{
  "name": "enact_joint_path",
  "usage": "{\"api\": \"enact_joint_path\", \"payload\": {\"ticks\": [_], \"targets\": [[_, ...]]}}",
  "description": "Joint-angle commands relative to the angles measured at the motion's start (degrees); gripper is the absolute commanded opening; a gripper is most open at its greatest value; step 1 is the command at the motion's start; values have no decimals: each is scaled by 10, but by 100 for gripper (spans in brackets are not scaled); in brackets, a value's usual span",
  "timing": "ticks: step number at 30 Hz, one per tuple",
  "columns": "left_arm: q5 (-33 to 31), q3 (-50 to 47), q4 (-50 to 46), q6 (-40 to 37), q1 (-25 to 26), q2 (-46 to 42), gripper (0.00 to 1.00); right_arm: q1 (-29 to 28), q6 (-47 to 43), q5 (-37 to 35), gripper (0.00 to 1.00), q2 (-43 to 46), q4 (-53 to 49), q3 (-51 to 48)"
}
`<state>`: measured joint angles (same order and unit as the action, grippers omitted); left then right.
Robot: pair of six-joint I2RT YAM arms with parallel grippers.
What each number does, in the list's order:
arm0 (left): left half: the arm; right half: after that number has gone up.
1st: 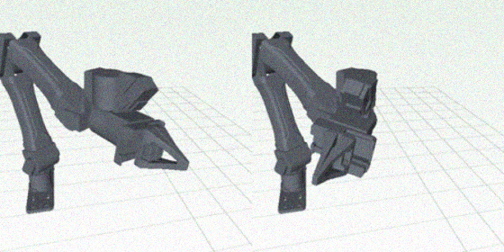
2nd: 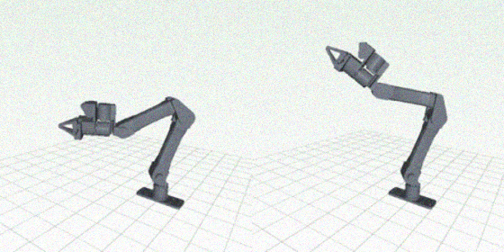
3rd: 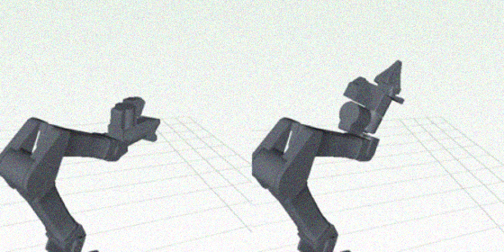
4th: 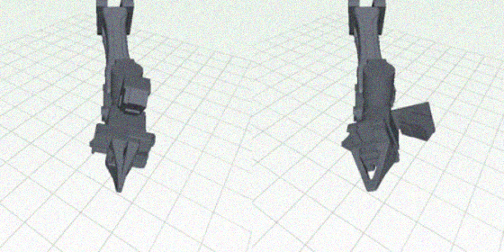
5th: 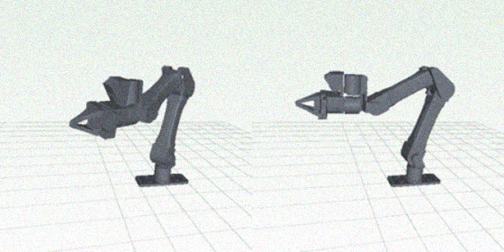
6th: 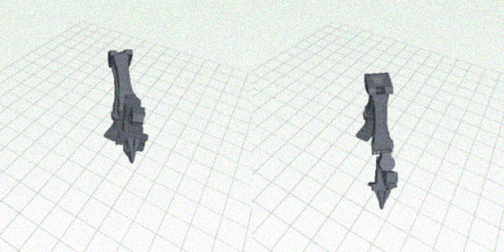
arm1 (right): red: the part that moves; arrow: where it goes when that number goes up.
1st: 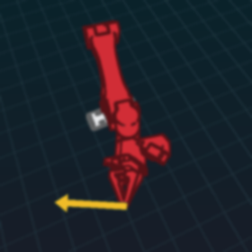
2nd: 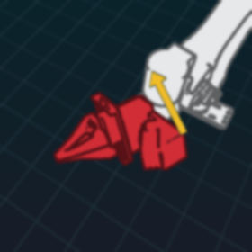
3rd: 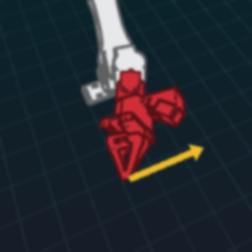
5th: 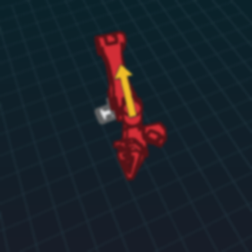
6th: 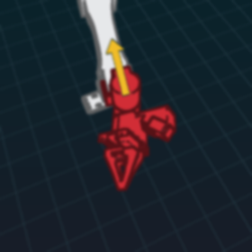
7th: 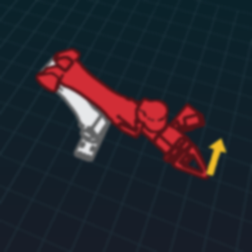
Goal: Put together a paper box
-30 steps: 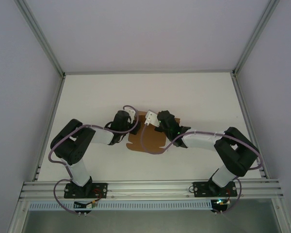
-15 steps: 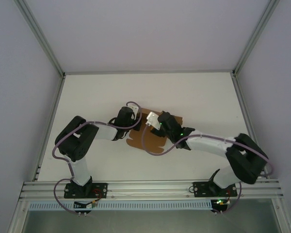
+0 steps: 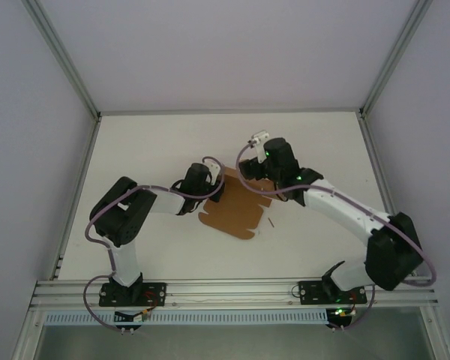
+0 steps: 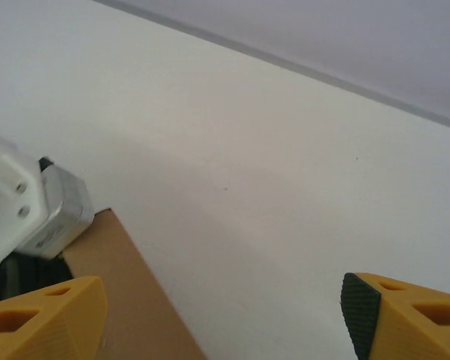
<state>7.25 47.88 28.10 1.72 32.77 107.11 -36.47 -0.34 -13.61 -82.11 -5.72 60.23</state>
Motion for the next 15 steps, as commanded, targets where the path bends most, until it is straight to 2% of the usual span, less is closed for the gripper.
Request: {"api": "enact_joint_path", "payload": {"ticks": [1,4,9,11,15], "targets": [[3,15,-11,-24,12,9,2,-1,30,9,79,-64,-65,41],[-8,14,-7,-28,15,11,3,10,33,13,74,-115,-84,66],[-25,14,-14,-35,21,15,5,13,28,61,70,-158,-91,65],[-30,12,-14,-34,22,15,11,13,27,83,69,-168,-93,56],[-32,-2,12,-16,22,6,16,13,29,95,66,-191,-98,37]]}}
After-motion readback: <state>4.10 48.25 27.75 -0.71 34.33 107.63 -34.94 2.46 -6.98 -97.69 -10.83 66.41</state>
